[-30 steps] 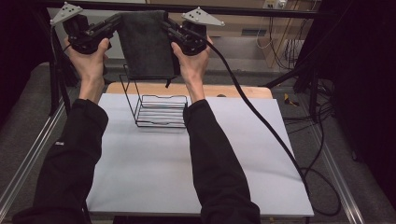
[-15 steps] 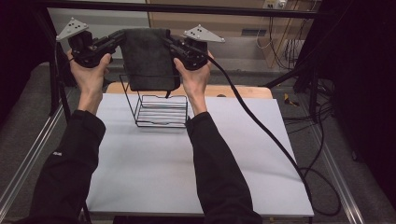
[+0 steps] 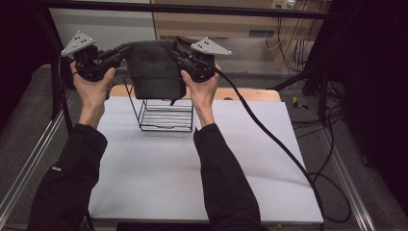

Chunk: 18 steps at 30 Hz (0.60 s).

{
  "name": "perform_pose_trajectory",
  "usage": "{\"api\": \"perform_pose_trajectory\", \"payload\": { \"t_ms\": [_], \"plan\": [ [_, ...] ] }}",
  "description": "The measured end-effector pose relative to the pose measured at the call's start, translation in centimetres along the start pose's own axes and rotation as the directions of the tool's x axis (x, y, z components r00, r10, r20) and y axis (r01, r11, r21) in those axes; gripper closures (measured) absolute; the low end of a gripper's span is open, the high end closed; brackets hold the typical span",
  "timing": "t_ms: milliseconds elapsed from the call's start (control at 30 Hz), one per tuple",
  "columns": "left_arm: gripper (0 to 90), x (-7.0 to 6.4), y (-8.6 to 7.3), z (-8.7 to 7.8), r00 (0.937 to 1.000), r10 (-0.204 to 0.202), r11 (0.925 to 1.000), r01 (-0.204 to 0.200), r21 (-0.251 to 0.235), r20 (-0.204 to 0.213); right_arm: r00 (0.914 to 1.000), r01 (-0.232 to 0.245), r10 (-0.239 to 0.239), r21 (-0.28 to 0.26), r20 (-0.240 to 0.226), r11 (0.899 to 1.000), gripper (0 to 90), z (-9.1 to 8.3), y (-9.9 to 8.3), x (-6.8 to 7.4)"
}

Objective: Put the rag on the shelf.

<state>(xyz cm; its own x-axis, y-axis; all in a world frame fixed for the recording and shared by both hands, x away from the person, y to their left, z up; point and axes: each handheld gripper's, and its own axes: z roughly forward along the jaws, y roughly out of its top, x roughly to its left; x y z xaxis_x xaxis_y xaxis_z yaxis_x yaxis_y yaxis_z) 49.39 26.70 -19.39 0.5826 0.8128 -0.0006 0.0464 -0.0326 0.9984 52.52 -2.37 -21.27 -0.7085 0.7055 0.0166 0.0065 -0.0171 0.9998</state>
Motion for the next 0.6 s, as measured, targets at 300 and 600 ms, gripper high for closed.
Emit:
{"api": "perform_pose_trajectory", "payload": {
  "t_ms": [300, 600],
  "plan": [
    [80.9, -0.1, -0.8, -0.9, 0.9999, 0.005, 0.9999, -0.006, 0.01, 0.01, 0.9996, 0.015, -0.015, 0.009, -0.022, 1.0, 78.1, -0.4, -0.5, 0.5],
    [80.8, -0.6, -1.3, -1.8, 0.9997, 0.016, 0.9992, -0.017, 0.036, 0.02, 0.9983, 0.04, -0.039, 0.041, -0.044, 0.998, 77.9, -1.0, -0.6, 1.0]
  ]
}}
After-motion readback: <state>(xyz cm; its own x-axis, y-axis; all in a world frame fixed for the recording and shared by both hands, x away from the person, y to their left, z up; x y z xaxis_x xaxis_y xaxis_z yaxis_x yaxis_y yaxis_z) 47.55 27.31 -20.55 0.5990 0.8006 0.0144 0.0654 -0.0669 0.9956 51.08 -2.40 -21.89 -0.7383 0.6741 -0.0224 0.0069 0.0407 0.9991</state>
